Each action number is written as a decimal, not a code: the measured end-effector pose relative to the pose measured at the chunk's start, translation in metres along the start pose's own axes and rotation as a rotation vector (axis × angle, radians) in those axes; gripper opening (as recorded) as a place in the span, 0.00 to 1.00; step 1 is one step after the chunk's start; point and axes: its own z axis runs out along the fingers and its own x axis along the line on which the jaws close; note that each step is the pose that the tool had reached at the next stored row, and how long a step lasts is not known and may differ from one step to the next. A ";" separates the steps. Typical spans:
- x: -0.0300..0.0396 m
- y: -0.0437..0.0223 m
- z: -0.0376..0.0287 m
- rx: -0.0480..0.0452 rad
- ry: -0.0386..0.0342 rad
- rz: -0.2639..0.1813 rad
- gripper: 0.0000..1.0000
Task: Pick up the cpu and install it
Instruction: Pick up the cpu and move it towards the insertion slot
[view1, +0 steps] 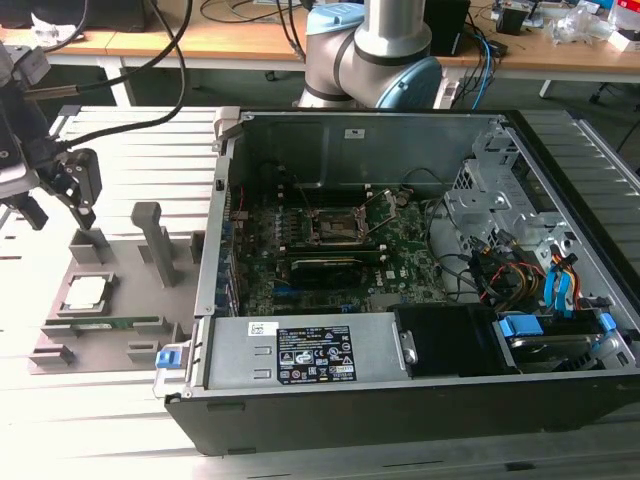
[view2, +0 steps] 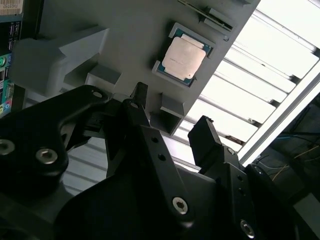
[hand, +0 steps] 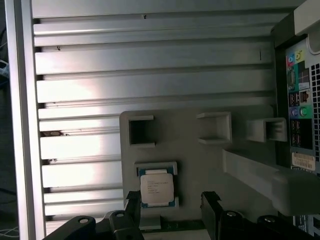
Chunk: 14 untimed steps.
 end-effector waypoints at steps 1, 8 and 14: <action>0.0000 0.0000 0.0017 0.0000 0.0000 0.000 0.60; 0.0003 0.0000 0.0110 0.0000 0.0000 0.000 0.60; 0.0006 0.0000 0.0236 0.0000 0.0000 0.000 0.60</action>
